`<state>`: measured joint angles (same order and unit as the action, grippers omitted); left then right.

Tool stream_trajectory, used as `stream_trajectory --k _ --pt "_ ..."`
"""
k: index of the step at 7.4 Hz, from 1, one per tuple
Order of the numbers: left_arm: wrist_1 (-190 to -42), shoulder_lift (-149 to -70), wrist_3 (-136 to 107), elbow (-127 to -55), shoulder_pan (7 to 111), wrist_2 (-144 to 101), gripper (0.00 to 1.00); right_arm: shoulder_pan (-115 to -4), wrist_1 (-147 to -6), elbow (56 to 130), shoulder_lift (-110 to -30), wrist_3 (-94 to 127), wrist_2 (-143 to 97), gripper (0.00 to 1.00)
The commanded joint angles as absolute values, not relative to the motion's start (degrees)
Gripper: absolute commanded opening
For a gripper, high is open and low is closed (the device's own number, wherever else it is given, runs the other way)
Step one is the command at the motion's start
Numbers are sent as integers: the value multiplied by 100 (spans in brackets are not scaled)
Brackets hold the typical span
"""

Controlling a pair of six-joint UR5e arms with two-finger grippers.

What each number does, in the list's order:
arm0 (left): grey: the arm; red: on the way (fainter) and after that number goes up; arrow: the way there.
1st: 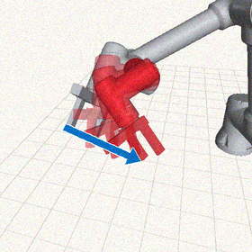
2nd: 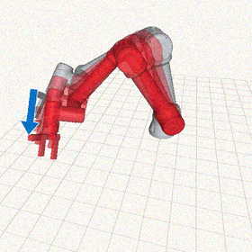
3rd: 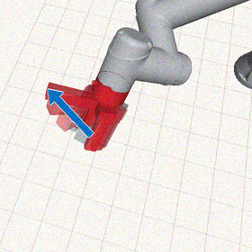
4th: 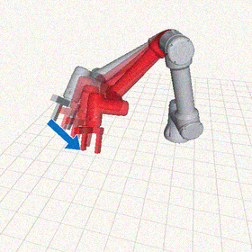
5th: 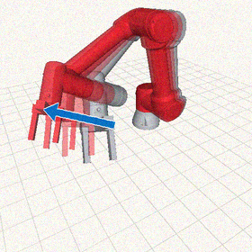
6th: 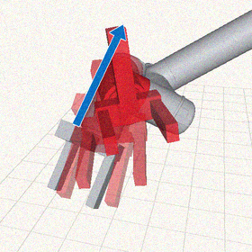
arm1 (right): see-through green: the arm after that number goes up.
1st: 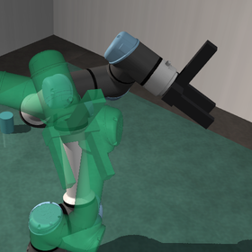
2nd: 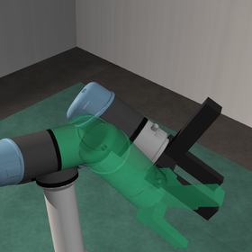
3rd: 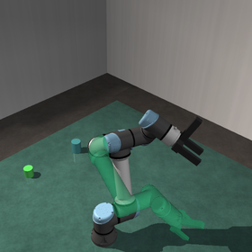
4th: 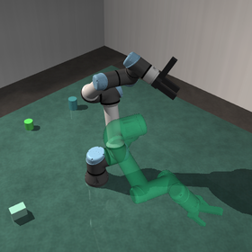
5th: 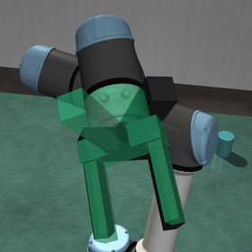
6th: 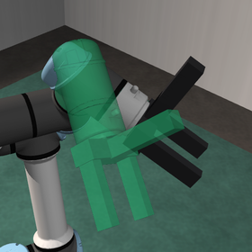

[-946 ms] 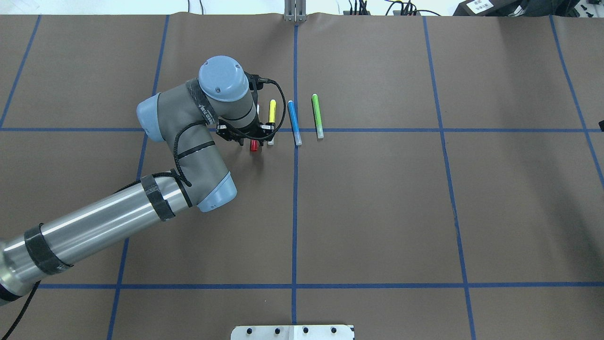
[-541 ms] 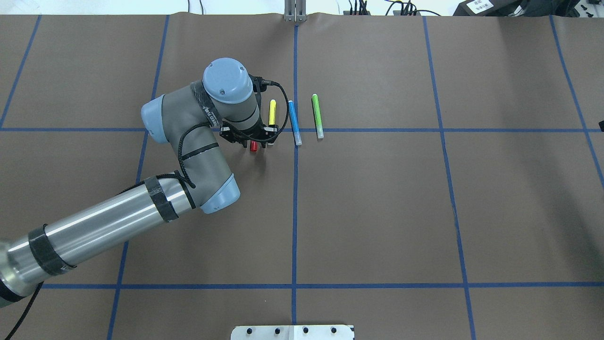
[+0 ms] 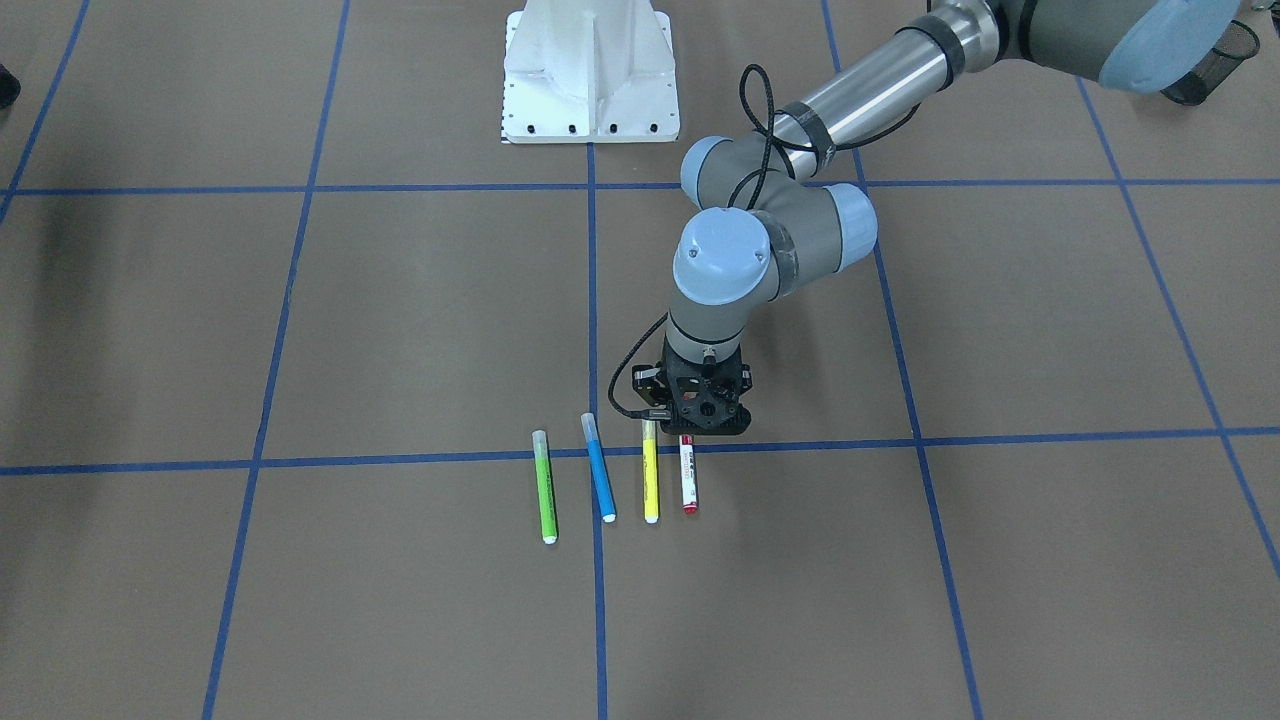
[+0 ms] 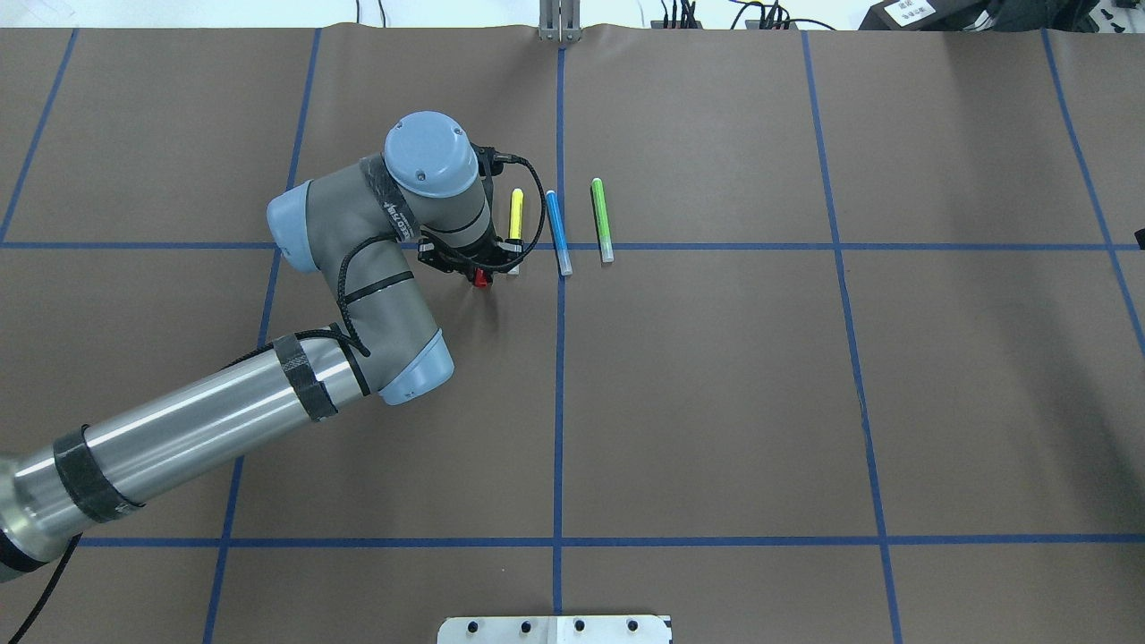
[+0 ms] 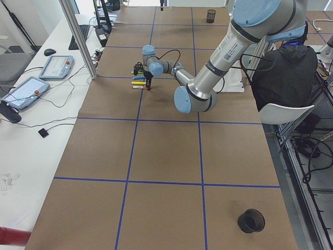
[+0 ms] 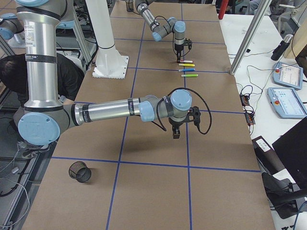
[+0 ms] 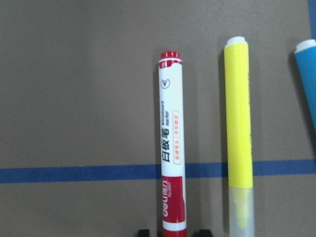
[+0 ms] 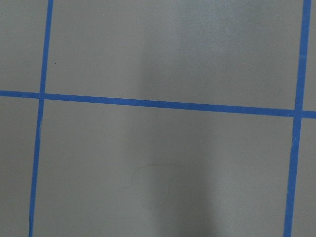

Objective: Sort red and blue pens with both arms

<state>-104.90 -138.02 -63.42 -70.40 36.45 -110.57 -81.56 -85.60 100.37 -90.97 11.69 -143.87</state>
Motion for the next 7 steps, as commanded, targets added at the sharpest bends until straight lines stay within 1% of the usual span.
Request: stream_trajectory --k 1,3,4,5,7 --pt "-10424 -13799 -6451 -7223 3673 -11083 0 -8156 -8561 10037 -9097 1169 -14396 100" --pt "-9979 -13755 -6442 -7758 4023 -11440 0 -8156 -8543 10098 -9097 1160 -14405 100" --pt "-9619 -13598 -6373 -8178 4365 -11765 0 -8156 -8560 10142 -8975 1160 -14414 100" --pt "-9502 -13292 -6268 -8600 4699 -12047 0 -8156 -8569 10143 -8739 1169 -14414 100" --pt "-9369 -12817 -5349 -8929 5218 -12278 0 -7965 -8604 10169 -8256 1457 -14397 100"
